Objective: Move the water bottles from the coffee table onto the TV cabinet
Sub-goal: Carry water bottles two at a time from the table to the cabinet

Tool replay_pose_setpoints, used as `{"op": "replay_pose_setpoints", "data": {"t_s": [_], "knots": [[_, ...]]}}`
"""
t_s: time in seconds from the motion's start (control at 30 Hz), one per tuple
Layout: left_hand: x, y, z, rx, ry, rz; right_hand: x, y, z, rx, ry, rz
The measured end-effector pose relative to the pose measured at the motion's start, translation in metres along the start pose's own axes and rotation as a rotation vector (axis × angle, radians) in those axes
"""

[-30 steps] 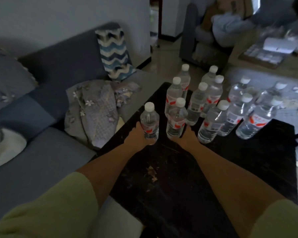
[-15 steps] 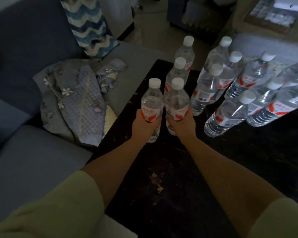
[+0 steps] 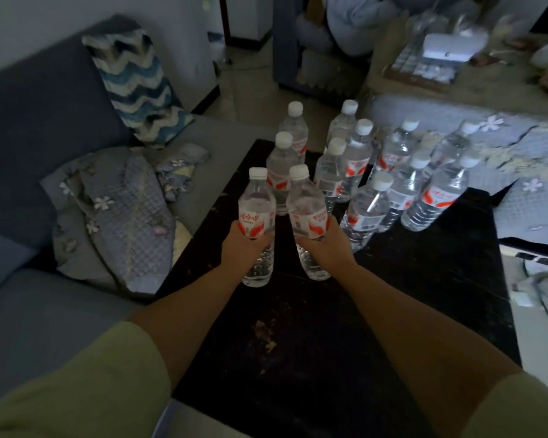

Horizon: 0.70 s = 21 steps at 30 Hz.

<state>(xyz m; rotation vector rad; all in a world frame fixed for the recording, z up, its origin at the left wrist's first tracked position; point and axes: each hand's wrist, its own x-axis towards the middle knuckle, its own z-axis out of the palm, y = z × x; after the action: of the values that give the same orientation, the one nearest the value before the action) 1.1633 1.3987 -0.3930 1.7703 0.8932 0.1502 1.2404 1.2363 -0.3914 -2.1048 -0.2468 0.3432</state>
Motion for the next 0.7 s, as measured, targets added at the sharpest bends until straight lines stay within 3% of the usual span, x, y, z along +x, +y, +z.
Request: {"op": "replay_pose_setpoints", "data": {"t_s": [0.4, 0.7], "knots": [[-0.119, 0.008, 0.076, -0.029, -0.125, 0.097, -0.107, 0.058, -0.108, -0.096, 0.08, -0.013], [-0.198, 0.031, 0.189, 0.087, -0.349, 0.172, -0.201, 0.136, -0.227, -0.101, 0.377, 0.189]]}}
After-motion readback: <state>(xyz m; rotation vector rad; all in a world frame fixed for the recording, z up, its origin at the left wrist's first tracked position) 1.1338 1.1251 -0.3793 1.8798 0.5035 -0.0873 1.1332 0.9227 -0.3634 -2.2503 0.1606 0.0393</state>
